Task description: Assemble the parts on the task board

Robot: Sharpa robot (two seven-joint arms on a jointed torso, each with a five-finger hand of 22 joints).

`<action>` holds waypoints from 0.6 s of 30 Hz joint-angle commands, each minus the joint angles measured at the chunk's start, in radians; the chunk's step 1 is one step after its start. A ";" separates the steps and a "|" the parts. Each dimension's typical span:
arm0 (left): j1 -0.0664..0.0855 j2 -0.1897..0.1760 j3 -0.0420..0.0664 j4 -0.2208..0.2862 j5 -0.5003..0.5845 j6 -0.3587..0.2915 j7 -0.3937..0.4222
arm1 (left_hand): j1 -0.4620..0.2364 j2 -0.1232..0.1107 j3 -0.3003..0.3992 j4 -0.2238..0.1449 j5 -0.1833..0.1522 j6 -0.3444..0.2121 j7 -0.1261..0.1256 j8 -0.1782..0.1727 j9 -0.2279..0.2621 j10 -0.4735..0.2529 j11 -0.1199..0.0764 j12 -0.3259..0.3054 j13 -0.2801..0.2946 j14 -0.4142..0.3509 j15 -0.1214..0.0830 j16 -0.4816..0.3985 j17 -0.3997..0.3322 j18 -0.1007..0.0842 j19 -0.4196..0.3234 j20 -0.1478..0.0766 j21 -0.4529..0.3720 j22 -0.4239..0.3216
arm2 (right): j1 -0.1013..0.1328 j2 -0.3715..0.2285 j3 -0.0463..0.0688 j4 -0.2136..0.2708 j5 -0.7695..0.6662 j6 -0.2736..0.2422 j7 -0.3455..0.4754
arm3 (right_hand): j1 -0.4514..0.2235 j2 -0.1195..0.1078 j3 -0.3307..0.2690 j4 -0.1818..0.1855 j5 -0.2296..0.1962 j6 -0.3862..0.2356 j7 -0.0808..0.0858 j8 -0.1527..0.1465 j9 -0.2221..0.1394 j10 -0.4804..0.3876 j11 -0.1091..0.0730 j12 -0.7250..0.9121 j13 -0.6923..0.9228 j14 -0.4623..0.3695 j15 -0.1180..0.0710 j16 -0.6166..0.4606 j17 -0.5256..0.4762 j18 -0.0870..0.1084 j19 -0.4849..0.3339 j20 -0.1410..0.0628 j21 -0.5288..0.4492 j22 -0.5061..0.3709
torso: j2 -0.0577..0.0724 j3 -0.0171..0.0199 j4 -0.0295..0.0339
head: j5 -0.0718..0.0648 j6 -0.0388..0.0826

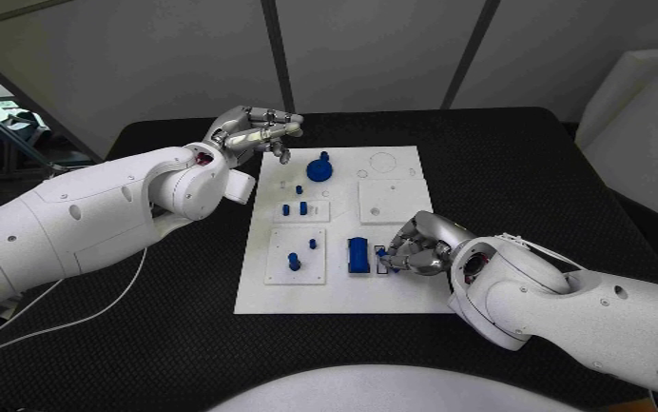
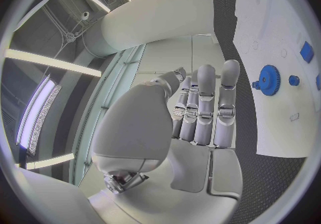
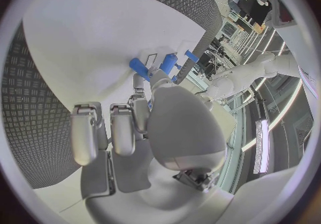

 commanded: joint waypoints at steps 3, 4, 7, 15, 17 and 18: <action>0.002 0.000 0.001 0.003 0.004 0.013 -0.001 | 0.001 0.006 -0.002 -0.006 -0.005 -0.007 -0.003 0.001 0.000 -0.007 -0.001 0.007 0.001 -0.007 0.003 -0.005 -0.001 0.055 -0.006 -0.003 -0.004 -0.002 | 0.001 0.009 0.000 -0.010 0.013 0.035 -0.018 | -0.051 -0.008 -0.015 0.032 0.018 0.024 -0.011 0.005 0.005 0.016 -0.013 -0.005 -0.026 0.083 -0.005 0.003 0.171 -0.008 0.107 -0.005 0.003 0.263 | 0.000 -0.0002 -0.0002 | 0.002 0.001; 0.002 0.000 0.001 0.003 0.004 0.013 -0.001 | 0.001 0.006 -0.002 -0.006 -0.005 -0.008 -0.003 0.001 0.000 -0.007 -0.001 0.007 0.001 -0.007 0.003 -0.005 -0.001 0.055 -0.006 -0.003 -0.005 -0.002 | 0.001 0.011 0.000 -0.011 0.011 0.035 -0.019 | -0.058 -0.008 -0.017 0.037 0.022 0.026 -0.012 0.006 0.006 0.015 -0.014 -0.009 -0.029 0.083 -0.006 0.003 0.171 -0.008 0.107 -0.006 0.003 0.263 | 0.000 -0.0001 0.0000 | 0.002 0.001; 0.002 -0.001 0.001 0.004 0.004 0.014 -0.002 | 0.001 0.006 -0.002 -0.006 -0.005 -0.008 -0.003 0.001 0.000 -0.007 -0.001 0.007 0.001 -0.007 0.003 -0.005 -0.001 0.055 -0.006 -0.003 -0.005 -0.002 | 0.001 0.015 0.000 -0.015 0.001 0.037 -0.021 | -0.075 -0.010 -0.023 0.048 0.028 0.039 -0.018 0.015 0.014 0.019 -0.019 -0.007 -0.028 0.083 -0.009 0.002 0.170 -0.008 0.107 -0.008 0.003 0.263 | -0.001 0.0000 0.0005 | 0.003 0.001; 0.002 -0.001 0.001 0.004 0.004 0.017 -0.004 | 0.001 0.006 -0.002 -0.006 -0.005 -0.008 -0.003 0.001 0.000 -0.007 -0.001 0.007 0.001 -0.007 0.003 -0.005 -0.001 0.055 -0.006 -0.003 -0.005 -0.002 | 0.001 0.027 0.001 -0.017 -0.006 0.036 -0.019 | -0.161 -0.001 -0.069 0.073 0.100 0.062 -0.031 0.042 0.046 0.038 -0.030 0.027 -0.003 0.085 -0.019 0.005 0.177 -0.008 0.107 -0.017 0.003 0.263 | -0.001 0.0008 -0.0006 | 0.004 0.003; 0.002 -0.001 0.001 0.004 0.004 0.018 -0.005 | 0.001 0.006 -0.002 -0.006 -0.005 -0.008 -0.003 0.001 0.000 -0.007 -0.001 0.007 0.001 -0.007 0.003 -0.005 -0.001 0.055 -0.006 -0.003 -0.005 -0.002 | 0.001 0.028 0.001 -0.018 -0.007 0.036 -0.019 | -0.165 0.003 -0.072 0.073 0.105 0.063 -0.032 0.044 0.049 0.040 -0.031 0.034 0.002 0.085 -0.020 0.006 0.177 -0.008 0.107 -0.018 0.003 0.263 | -0.001 0.0005 -0.0005 | 0.004 0.003; 0.002 -0.001 0.001 0.004 0.004 0.018 -0.005 | 0.001 0.006 -0.002 -0.006 -0.005 -0.008 -0.003 0.001 0.000 -0.007 -0.001 0.007 0.001 -0.007 0.003 -0.005 -0.001 0.055 -0.006 -0.003 -0.005 -0.002 | 0.001 0.029 0.001 -0.018 -0.007 0.036 -0.018 | -0.166 0.003 -0.072 0.073 0.106 0.063 -0.032 0.044 0.049 0.041 -0.031 0.034 0.003 0.085 -0.020 0.006 0.177 -0.008 0.107 -0.018 0.003 0.263 | 0.000 0.0004 -0.0007 | 0.004 0.002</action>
